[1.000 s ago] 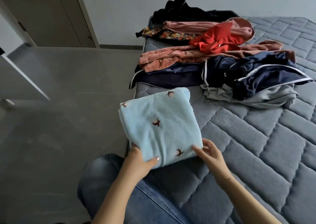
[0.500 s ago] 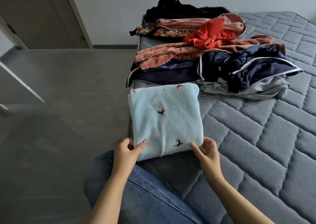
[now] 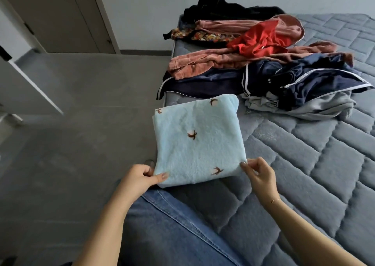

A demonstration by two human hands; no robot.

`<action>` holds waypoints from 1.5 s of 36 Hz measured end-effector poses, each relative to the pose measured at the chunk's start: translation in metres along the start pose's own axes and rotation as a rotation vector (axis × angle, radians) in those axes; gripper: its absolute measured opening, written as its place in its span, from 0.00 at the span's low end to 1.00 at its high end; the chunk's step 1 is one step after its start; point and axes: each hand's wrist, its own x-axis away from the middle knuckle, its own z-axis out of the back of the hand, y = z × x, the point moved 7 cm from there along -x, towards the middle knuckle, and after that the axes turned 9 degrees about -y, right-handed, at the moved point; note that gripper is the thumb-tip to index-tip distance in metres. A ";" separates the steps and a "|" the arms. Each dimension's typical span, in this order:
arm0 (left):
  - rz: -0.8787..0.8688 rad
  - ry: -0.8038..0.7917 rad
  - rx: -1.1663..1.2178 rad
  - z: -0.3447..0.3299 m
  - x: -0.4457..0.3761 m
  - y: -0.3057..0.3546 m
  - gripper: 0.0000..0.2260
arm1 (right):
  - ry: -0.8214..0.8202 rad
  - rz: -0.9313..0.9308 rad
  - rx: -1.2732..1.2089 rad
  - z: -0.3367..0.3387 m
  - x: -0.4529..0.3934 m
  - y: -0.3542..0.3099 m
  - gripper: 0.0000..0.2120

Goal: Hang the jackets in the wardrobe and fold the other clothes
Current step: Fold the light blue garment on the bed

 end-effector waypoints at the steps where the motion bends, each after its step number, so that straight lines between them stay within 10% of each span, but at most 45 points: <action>1: 0.003 -0.002 -0.065 0.001 0.001 0.004 0.19 | -0.020 -0.010 -0.005 0.002 0.000 0.001 0.06; 11: -0.507 0.247 -0.658 -0.011 -0.037 0.161 0.21 | -0.037 0.369 0.474 -0.011 -0.091 -0.111 0.22; 17: -0.291 0.200 -0.918 -0.043 -0.123 0.091 0.25 | -0.438 0.157 0.839 -0.083 -0.159 -0.066 0.26; 27: -0.239 0.238 -0.552 -0.025 -0.138 0.063 0.27 | -0.407 -0.069 0.361 -0.076 -0.170 -0.035 0.28; 37: 0.144 0.104 0.666 -0.023 -0.081 -0.008 0.25 | -0.396 -0.491 -0.075 -0.039 -0.088 -0.011 0.31; 43: 0.272 -0.184 0.943 -0.041 -0.069 0.001 0.27 | -0.492 -0.640 -0.171 -0.049 -0.080 -0.030 0.28; 54: -0.086 -0.358 1.082 0.055 -0.036 0.046 0.18 | -0.606 -0.532 -0.279 -0.102 -0.095 -0.146 0.29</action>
